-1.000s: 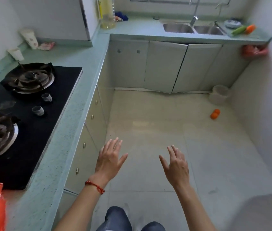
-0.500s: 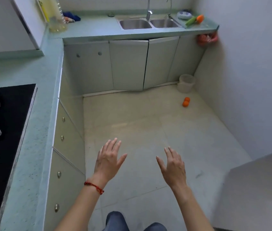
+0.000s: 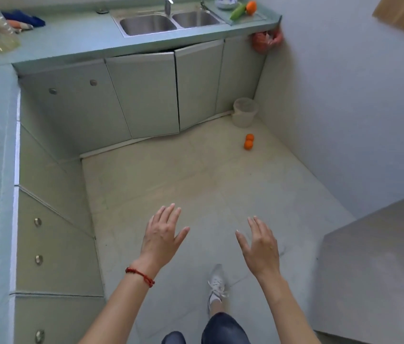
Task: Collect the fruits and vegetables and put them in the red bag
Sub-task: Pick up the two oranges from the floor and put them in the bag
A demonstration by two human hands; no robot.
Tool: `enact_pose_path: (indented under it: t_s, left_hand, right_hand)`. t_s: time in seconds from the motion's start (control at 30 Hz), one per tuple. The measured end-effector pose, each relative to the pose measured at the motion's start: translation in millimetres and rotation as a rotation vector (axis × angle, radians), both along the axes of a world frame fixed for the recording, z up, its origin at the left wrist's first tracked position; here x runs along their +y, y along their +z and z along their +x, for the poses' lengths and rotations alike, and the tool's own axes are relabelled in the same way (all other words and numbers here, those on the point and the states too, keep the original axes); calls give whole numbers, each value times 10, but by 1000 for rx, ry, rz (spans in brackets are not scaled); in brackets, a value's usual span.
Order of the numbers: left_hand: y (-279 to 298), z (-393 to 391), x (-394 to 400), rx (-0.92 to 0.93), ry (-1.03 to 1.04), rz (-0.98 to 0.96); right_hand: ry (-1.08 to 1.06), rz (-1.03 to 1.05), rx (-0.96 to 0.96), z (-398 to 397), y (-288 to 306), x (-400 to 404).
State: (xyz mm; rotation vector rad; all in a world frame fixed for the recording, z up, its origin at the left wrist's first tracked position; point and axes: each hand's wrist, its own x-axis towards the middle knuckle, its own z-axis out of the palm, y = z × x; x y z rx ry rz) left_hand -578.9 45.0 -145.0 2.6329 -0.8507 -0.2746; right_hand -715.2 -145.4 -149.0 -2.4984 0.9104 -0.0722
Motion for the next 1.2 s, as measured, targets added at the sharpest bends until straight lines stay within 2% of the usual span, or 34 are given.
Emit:
enact_pose_path:
  t_s: [0.27, 0.4, 0.63, 1.2]
  left_hand:
    - [5, 848, -1272, 8, -90, 16]
    - [43, 1264, -1854, 22, -71, -36]
    - [41, 2072, -2629, -34, -105, -35]
    - [49, 5018, -4771, -77, -267, 42]
  right_hand:
    - [-33, 14, -15, 790, -5, -1169]
    - [-44, 20, -18, 1202, 69, -1749]
    - [-59, 50, -22, 1918, 79, -2511]
    - [-227, 36, -15, 4436, 29, -4349]
